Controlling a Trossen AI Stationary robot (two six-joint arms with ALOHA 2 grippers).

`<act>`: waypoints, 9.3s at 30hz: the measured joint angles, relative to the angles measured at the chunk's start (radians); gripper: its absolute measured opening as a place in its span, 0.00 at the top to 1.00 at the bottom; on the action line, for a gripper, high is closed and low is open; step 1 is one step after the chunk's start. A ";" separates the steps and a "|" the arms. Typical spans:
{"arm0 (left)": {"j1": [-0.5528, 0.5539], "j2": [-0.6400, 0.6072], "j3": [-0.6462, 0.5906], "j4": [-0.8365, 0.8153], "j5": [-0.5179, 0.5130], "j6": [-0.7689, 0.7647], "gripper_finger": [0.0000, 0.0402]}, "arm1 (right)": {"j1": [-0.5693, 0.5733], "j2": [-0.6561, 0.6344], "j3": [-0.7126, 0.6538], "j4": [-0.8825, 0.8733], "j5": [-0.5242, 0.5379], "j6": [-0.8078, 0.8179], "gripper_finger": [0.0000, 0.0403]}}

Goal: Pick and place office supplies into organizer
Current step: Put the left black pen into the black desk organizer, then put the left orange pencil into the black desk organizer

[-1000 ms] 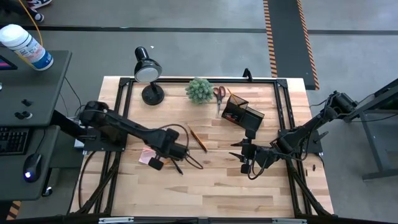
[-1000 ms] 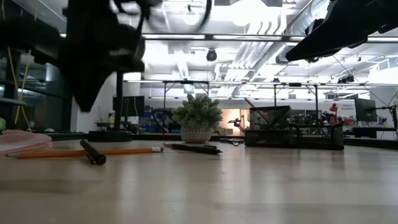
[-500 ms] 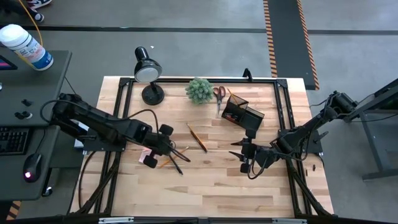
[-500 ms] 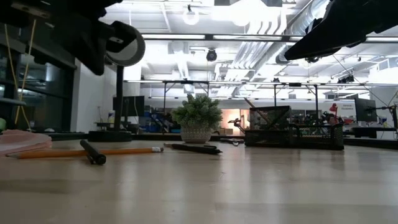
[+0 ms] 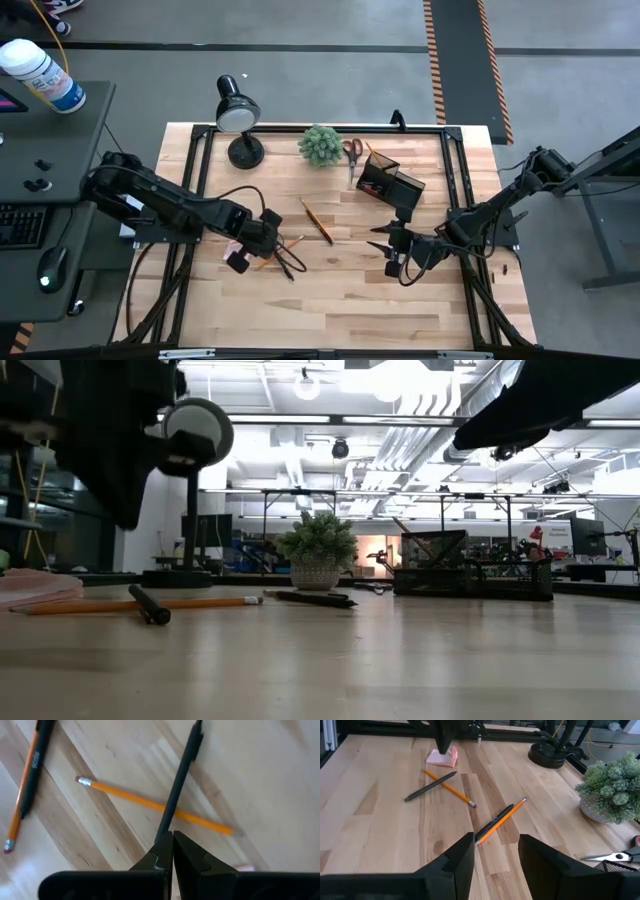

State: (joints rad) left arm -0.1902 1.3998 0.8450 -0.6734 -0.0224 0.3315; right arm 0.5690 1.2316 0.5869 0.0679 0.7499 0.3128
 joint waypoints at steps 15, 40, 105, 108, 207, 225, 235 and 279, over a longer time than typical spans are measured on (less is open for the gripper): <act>0.000 0.007 -0.025 0.070 -0.012 -0.011 0.89 | 0.000 0.000 0.000 -0.003 0.008 -0.007 0.64; 0.000 0.147 -0.024 0.090 -0.050 0.065 0.64 | 0.000 0.000 -0.001 0.004 0.007 -0.025 0.64; 0.000 0.209 -0.024 0.125 -0.080 0.082 0.66 | 0.000 0.000 0.000 0.005 0.003 -0.025 0.64; 0.000 0.209 -0.024 0.125 -0.075 0.083 0.66 | 0.000 0.000 0.000 0.005 0.003 -0.025 0.64; 0.416 0.538 0.487 1.269 -0.649 2.149 0.98 | 0.047 0.000 -0.001 0.046 -0.224 -0.001 0.64; 0.509 0.731 0.676 1.325 -0.584 2.257 0.99 | 0.047 0.000 -0.001 0.082 -0.222 -0.033 0.64; 0.512 0.801 0.738 1.253 -0.565 2.257 0.98 | 0.047 0.000 -0.001 0.081 -0.222 -0.033 0.64; 0.511 0.811 0.738 1.253 -0.601 2.138 0.79 | 0.047 0.000 0.001 0.080 -0.236 -0.033 0.64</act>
State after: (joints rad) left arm 0.3206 2.2108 1.5829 0.5797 -0.6235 2.4697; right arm 0.6163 1.2316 0.5877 0.1482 0.5140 0.2794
